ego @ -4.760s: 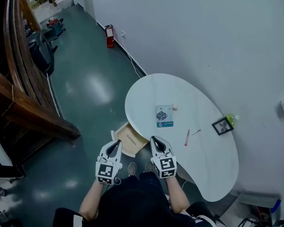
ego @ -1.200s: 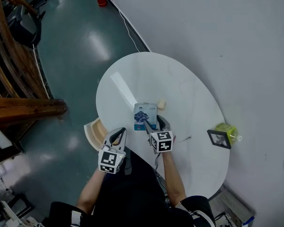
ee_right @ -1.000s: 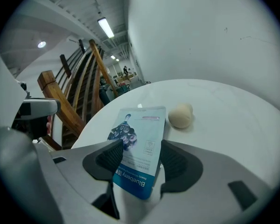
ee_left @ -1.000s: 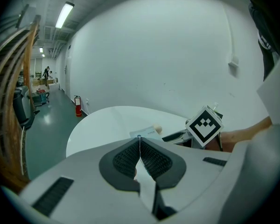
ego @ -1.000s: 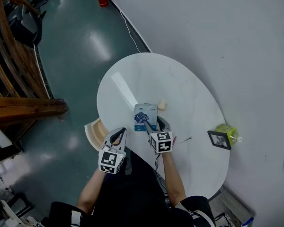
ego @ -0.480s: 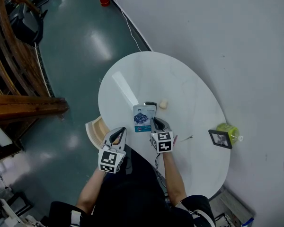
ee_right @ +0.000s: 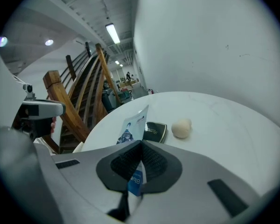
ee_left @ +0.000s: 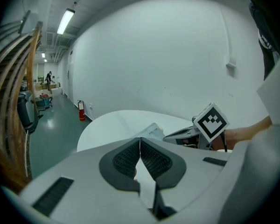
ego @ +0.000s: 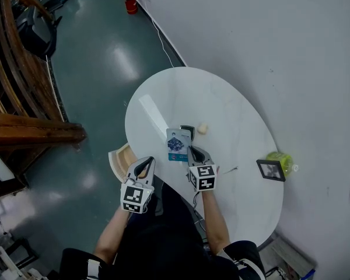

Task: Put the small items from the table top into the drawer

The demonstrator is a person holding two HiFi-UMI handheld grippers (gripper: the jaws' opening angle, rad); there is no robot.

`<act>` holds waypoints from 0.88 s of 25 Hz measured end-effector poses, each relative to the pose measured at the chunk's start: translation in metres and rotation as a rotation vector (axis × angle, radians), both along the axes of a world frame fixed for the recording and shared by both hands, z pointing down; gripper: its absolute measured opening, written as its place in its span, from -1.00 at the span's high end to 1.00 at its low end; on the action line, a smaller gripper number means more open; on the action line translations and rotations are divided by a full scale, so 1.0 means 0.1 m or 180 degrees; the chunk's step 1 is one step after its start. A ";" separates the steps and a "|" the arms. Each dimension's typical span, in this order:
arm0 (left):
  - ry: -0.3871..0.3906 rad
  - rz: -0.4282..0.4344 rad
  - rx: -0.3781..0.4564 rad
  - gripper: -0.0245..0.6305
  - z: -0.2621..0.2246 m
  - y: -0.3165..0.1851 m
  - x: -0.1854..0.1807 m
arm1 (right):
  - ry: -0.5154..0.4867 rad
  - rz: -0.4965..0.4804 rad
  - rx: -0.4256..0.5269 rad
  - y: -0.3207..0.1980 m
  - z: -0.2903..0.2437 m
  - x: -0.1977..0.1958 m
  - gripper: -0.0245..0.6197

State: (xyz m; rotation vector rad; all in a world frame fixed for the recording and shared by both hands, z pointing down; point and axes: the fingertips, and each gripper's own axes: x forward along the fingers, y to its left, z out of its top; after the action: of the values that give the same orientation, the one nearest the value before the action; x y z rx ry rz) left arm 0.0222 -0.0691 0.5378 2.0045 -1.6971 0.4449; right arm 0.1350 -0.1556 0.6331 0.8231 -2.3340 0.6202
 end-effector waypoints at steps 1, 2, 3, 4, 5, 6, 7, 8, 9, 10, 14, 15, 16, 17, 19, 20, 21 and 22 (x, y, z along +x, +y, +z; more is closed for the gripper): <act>-0.0015 -0.0014 0.0029 0.86 -0.04 0.01 -0.02 | -0.0027 -0.0008 0.0036 0.02 -0.07 -0.02 0.83; -0.0033 -0.0028 0.0058 0.86 -0.09 0.02 -0.05 | -0.0051 -0.0022 0.0078 0.04 -0.15 -0.04 0.83; -0.0048 -0.0039 0.0078 0.86 -0.12 0.05 -0.08 | -0.0076 -0.0039 0.0123 0.06 -0.23 -0.07 0.83; -0.0057 -0.0049 0.0089 0.86 -0.15 0.08 -0.12 | -0.0101 -0.0060 0.0169 0.09 -0.31 -0.11 0.83; -0.0063 -0.0062 0.0104 0.86 -0.18 0.12 -0.15 | -0.0124 -0.0081 0.0217 0.11 -0.40 -0.15 0.83; -0.0073 -0.0084 0.0128 0.86 -0.23 0.16 -0.19 | -0.0145 -0.0101 0.0265 0.14 -0.48 -0.19 0.83; -0.0090 -0.0114 0.0158 0.86 -0.28 0.19 -0.23 | -0.0166 -0.0122 0.0312 0.17 -0.56 -0.23 0.83; -0.0115 -0.0151 0.0191 0.86 -0.35 0.21 -0.28 | -0.0186 -0.0143 0.0356 0.20 -0.64 -0.27 0.83; -0.0140 -0.0186 0.0220 0.86 -0.41 0.24 -0.33 | -0.0204 -0.0165 0.0398 0.23 -0.71 -0.31 0.83; -0.0157 -0.0210 0.0245 0.86 -0.46 0.28 -0.37 | -0.0219 -0.0189 0.0435 0.27 -0.78 -0.35 0.83; -0.0191 -0.0279 0.0340 0.86 -0.59 0.51 -0.54 | -0.0280 -0.0262 0.0537 0.43 -1.01 -0.51 0.83; -0.0206 -0.0307 0.0360 0.86 -0.63 0.57 -0.58 | -0.0297 -0.0276 0.0556 0.47 -1.05 -0.55 0.83; -0.0222 -0.0336 0.0377 0.86 -0.67 0.63 -0.63 | -0.0316 -0.0294 0.0570 0.52 -1.10 -0.59 0.83; -0.0237 -0.0366 0.0394 0.86 -0.70 0.69 -0.67 | -0.0337 -0.0319 0.0582 0.57 -1.14 -0.63 0.83; -0.0265 -0.0429 0.0430 0.86 -0.75 0.80 -0.76 | -0.0388 -0.0390 0.0607 0.67 -1.21 -0.74 0.83; -0.0279 -0.0461 0.0446 0.86 -0.77 0.86 -0.79 | -0.0416 -0.0431 0.0622 0.72 -1.25 -0.79 0.83; -0.0289 -0.0494 0.0459 0.86 -0.79 0.92 -0.83 | -0.0444 -0.0474 0.0638 0.78 -1.29 -0.85 0.83; -0.0296 -0.0528 0.0471 0.86 -0.80 0.99 -0.87 | -0.0468 -0.0516 0.0651 0.84 -1.33 -0.92 0.83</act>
State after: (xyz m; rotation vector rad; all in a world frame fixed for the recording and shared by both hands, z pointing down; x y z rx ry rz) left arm -0.0649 0.0297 0.4577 1.9496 -1.9879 0.3695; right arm 0.0435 -0.0719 0.5003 0.6870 -2.5997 0.3889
